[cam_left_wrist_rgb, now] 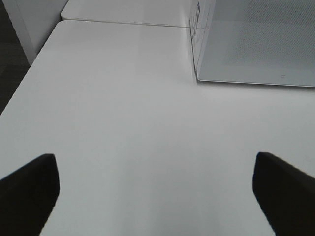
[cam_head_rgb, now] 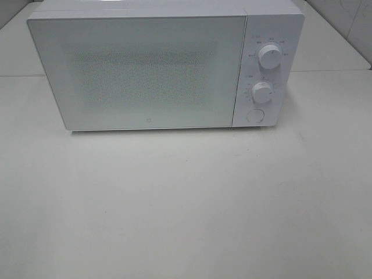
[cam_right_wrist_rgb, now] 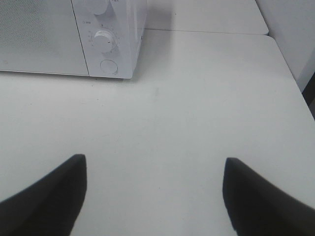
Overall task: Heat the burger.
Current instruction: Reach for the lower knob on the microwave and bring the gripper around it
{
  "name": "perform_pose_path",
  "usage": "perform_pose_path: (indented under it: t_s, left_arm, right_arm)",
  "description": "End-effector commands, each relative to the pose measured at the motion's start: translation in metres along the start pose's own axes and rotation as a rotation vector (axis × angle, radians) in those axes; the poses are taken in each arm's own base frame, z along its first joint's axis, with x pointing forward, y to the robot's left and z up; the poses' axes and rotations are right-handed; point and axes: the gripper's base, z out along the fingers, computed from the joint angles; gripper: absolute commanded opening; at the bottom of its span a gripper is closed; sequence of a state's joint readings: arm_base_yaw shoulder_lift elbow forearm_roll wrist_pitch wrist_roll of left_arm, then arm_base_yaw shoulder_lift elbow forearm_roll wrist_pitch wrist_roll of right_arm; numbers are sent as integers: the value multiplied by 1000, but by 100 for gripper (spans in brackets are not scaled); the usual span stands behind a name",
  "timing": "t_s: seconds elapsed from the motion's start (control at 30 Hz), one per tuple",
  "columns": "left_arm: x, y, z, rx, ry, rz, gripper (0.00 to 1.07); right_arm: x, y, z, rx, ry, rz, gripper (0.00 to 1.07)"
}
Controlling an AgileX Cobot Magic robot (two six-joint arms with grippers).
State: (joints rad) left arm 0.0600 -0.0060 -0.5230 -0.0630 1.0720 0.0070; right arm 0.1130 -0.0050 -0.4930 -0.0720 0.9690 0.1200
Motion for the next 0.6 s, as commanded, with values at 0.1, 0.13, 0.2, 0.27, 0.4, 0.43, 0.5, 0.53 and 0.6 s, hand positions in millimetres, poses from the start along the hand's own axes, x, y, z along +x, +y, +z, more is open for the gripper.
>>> perform_pose_path:
  t_s: [0.1, 0.13, 0.2, 0.27, 0.4, 0.43, 0.5, 0.53, 0.6]
  left_arm:
    - [1, 0, -1, 0, -19, -2, 100]
    - [1, 0, -1, 0, -19, -2, 100]
    - [1, 0, -1, 0, -19, -2, 100]
    - [1, 0, -1, 0, -19, -2, 100]
    - [1, 0, -1, 0, -19, -2, 100]
    - [1, 0, -1, 0, -19, -2, 100]
    - [1, 0, -1, 0, -19, -2, 100]
    - [1, 0, -1, 0, -19, -2, 100]
    - [1, 0, -1, 0, -19, -2, 100]
  right_arm:
    - [1, 0, -4, 1, -34, 12, 73]
    - [1, 0, -4, 1, -34, 12, 73]
    - [1, -1, -4, 4, -34, 9, 73]
    - [0, -1, -4, 8, -38, 6, 73]
    - [-11, -1, -5, 19, -50, -8, 76]
    - [-11, -1, -5, 19, -50, -8, 76]
    - [-17, -1, 3, 30, -24, -19, 77]
    - [-17, -1, 3, 30, -24, -19, 77]
    - [-25, 0, 12, 29, -22, -26, 77]
